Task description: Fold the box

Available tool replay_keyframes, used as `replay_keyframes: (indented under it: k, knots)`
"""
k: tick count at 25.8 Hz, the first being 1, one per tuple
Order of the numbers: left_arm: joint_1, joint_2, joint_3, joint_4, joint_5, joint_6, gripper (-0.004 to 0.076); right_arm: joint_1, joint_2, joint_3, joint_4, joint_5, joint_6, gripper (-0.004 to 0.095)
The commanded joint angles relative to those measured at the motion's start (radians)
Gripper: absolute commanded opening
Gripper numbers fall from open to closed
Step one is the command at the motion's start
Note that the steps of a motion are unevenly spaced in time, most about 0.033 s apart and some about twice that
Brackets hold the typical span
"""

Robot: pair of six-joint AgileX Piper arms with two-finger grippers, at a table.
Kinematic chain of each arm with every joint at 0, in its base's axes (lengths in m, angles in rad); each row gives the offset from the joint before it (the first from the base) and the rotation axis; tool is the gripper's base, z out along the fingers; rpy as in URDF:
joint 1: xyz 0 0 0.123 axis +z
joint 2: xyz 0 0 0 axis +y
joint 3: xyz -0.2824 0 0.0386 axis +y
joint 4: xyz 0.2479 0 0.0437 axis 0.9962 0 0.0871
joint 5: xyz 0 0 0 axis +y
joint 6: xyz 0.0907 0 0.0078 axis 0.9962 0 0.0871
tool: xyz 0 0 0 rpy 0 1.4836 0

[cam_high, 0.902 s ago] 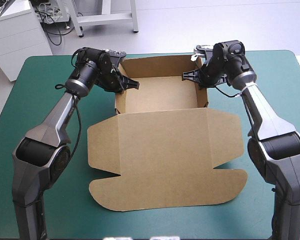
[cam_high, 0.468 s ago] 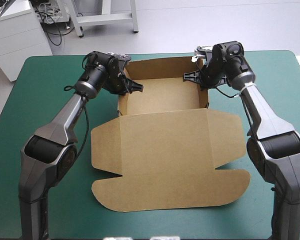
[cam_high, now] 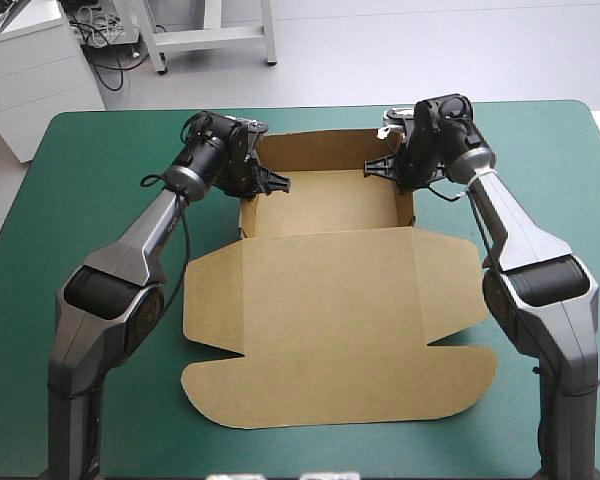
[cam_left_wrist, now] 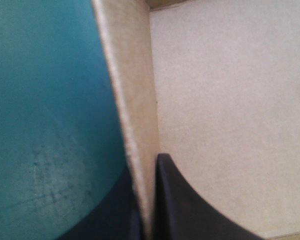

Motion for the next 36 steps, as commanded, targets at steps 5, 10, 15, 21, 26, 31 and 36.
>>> replay_keyframes:
  k: [5,10,15,21,26,31,36]
  knots:
    - [-0.011,-0.035,-0.025,0.060,0.059,0.012,-0.0032,0.003,-0.042,-0.029,-0.011,0.001,-0.045,-0.0002]
    - [-0.011,-0.031,-0.025,0.062,0.054,0.012,-0.0032,0.003,-0.038,-0.029,-0.011,0.001,-0.056,-0.0002]
    - [-0.011,-0.031,-0.025,0.058,0.059,0.012,-0.0031,0.003,-0.036,-0.029,-0.011,0.001,-0.061,0.0018]
    - [-0.011,-0.044,-0.025,0.049,0.060,0.012,0.0111,0.003,-0.040,-0.029,0.009,0.001,-0.071,0.0310]
    - [-0.011,-0.067,-0.025,0.049,0.058,0.013,0.0406,0.003,-0.066,-0.029,0.017,0.001,-0.069,0.0526]
    - [-0.013,-0.151,-0.029,0.049,0.067,0.028,0.0503,0.003,-0.142,-0.029,0.017,0.001,-0.062,0.0537]
    - [-0.013,-0.308,-0.027,0.065,0.087,0.035,0.0503,0.003,-0.264,-0.029,0.018,0.001,-0.083,0.0536]
